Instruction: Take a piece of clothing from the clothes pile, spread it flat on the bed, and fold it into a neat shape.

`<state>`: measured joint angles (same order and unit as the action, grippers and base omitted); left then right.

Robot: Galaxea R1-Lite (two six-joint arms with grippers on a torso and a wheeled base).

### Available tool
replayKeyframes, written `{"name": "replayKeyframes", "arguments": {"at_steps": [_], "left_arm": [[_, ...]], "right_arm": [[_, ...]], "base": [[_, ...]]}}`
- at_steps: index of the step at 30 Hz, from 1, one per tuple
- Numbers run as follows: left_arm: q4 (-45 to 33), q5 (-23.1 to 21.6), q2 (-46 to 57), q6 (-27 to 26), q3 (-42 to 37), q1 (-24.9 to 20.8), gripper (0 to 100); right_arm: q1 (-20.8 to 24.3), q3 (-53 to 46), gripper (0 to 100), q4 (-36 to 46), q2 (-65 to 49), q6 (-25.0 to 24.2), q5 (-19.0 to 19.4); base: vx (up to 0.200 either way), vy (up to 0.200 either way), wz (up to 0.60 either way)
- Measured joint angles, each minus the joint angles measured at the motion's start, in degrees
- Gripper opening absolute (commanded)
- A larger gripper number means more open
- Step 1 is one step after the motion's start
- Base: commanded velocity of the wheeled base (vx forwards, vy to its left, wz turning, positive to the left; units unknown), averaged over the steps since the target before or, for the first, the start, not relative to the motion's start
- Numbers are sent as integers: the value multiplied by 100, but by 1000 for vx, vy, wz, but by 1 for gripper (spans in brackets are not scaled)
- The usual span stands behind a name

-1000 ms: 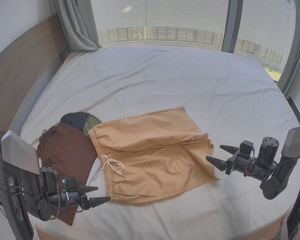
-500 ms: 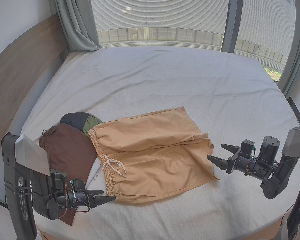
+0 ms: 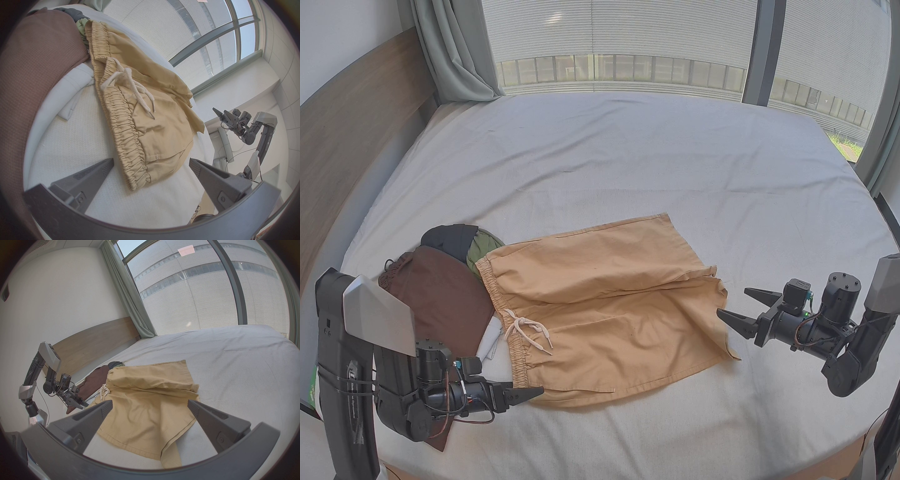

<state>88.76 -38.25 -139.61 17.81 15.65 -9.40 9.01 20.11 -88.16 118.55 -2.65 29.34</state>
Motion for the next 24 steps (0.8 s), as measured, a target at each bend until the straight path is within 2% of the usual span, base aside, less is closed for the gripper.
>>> {"name": "replayKeyframes", "arguments": {"at_steps": [13, 14, 24], "left_arm": [[13, 11, -166, -2, 66, -123, 100], [13, 13, -173, -2, 71, -123, 0], [-18, 16, -207, -9, 110, -127, 0]], "right_arm": [[-13, -16, 100, 4, 5, 0, 0], [-13, -17, 100, 4, 5, 0, 0], [-50, -311, 100, 57, 7, 57, 21]], "base": [[0, 0, 0], [0, 0, 0], [0, 0, 0]]}}
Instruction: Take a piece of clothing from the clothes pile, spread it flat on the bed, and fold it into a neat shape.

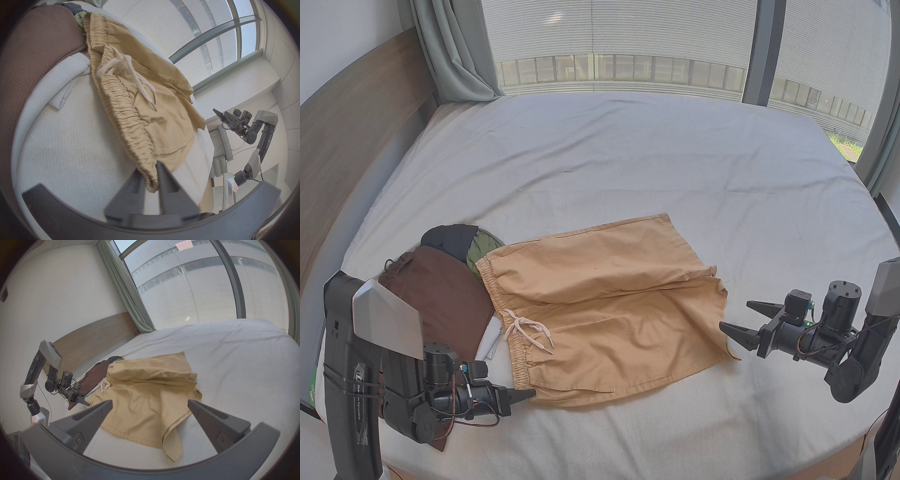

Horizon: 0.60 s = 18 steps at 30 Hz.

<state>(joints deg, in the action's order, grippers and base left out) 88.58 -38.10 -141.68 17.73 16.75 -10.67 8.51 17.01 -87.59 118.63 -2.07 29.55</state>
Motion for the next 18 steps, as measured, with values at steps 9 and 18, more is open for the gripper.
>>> {"name": "replayKeyframes", "arguments": {"at_steps": [9, 18], "left_arm": [[13, -2, 0, -40, -2, 4, 0], [21, -5, 0, -54, -7, 0, 0]], "right_arm": [[-107, -163, 100, -33, 358, 197, 6], [-261, -161, 100, -51, 922, 478, 269]], "base": [[0, 0, 0], [0, 0, 0]]}}
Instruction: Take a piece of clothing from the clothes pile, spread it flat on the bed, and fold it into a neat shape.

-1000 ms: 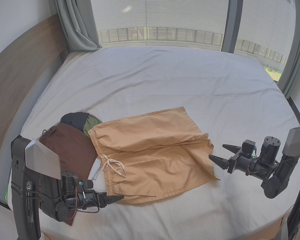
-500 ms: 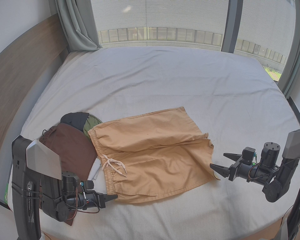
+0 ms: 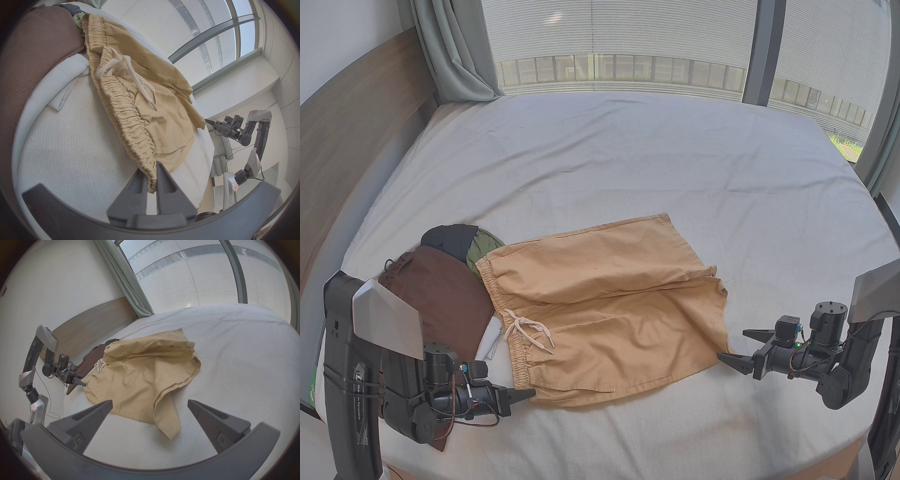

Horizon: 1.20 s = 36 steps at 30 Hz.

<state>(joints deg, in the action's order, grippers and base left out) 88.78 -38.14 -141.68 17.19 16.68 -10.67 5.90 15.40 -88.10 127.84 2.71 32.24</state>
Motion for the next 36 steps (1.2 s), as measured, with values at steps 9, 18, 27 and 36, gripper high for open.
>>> {"name": "replayKeyframes", "arguments": {"at_steps": [9, 18, 27, 36], "left_arm": [[4, 0, 2, -6, -15, -5, 0], [6, -9, 2, -9, -17, -7, 0], [6, -17, 2, -12, -32, -16, 0], [6, -17, 6, -17, -32, -16, 0]], "right_arm": [[-20, 106, 100, 2, 378, 20, 10], [-30, 179, 100, -6, 595, 18, 7], [-69, 285, 0, -4, 788, 18, 7], [-89, 296, 0, -4, 837, 24, 2]], "base": [[0, 0, 0], [0, 0, 0], [0, 0, 0], [0, 0, 0]]}}
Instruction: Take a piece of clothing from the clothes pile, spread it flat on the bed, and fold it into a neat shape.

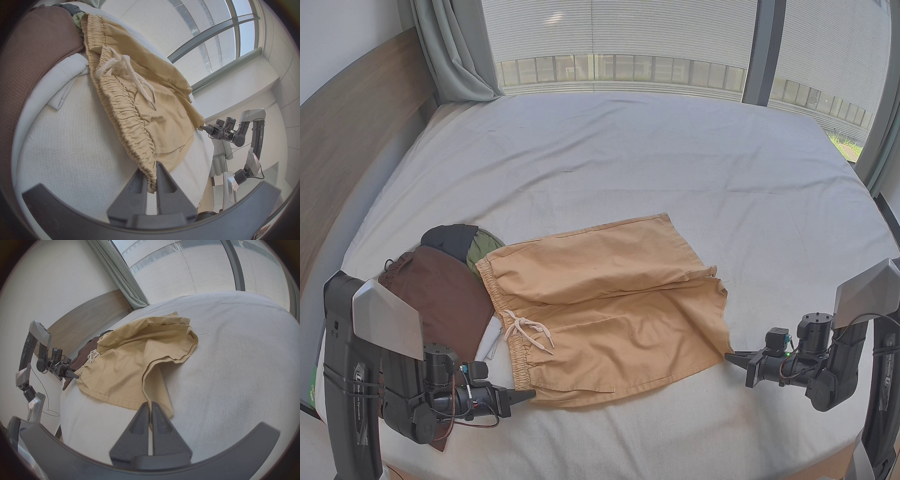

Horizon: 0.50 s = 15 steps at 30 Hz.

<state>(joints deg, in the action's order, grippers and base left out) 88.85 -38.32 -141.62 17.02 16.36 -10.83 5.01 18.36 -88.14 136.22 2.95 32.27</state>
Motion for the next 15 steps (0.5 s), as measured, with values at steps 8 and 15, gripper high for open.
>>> {"name": "replayKeyframes", "arguments": {"at_steps": [8, 15], "left_arm": [[2, -71, 134, -66, -219, 17, 0], [-2, -578, 595, -110, -711, 138, 0]], "right_arm": [[-154, 5, 0, 0, -20, 6, 0], [-300, -67, 0, 1, -38, 17, 11]], "base": [[0, 0, 0], [0, 0, 0]]}}
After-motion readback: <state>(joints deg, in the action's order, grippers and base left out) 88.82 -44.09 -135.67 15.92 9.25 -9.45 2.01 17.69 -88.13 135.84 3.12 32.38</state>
